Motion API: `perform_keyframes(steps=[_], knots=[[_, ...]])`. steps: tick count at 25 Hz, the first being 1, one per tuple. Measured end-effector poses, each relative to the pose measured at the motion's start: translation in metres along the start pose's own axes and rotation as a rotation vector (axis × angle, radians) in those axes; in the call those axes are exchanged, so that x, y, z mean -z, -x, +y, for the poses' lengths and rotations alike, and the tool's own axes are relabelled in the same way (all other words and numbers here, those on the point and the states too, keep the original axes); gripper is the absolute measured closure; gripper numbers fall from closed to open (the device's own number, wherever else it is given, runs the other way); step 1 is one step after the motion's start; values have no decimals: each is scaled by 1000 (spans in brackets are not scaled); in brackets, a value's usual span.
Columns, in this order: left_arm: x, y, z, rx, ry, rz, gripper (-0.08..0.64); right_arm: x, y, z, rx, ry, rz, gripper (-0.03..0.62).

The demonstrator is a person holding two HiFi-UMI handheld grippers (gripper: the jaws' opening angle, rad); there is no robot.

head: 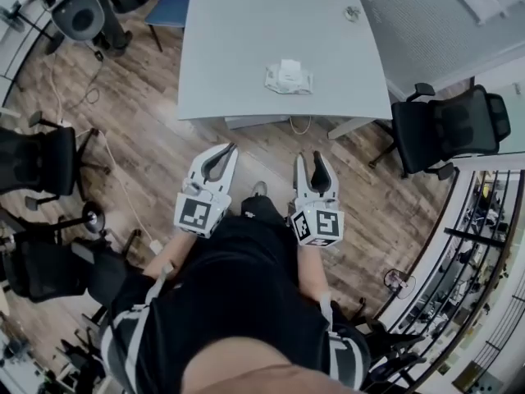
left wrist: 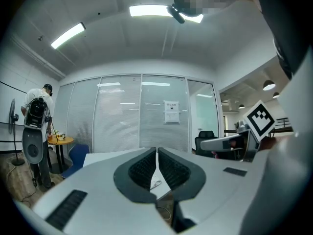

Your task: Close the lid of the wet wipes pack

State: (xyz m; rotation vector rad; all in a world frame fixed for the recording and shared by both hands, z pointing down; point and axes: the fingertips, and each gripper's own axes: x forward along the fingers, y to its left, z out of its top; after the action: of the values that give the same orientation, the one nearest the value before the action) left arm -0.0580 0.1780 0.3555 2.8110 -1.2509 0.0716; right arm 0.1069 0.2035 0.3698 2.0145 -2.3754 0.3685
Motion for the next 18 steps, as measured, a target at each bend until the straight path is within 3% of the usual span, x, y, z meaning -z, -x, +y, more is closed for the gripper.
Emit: perform_keyframes(steps=[8,13,18], knots=[[11,-96,13,-14,-121,88,526,-16,-68,-69,-44,-14,23,419],[36,-155,32,22,-143,156,525,-16,-115,-94,-67,-7,45,419],[70,-219,63,57,-223,245,525,-12,-168,-118,-60,-2,72,419]])
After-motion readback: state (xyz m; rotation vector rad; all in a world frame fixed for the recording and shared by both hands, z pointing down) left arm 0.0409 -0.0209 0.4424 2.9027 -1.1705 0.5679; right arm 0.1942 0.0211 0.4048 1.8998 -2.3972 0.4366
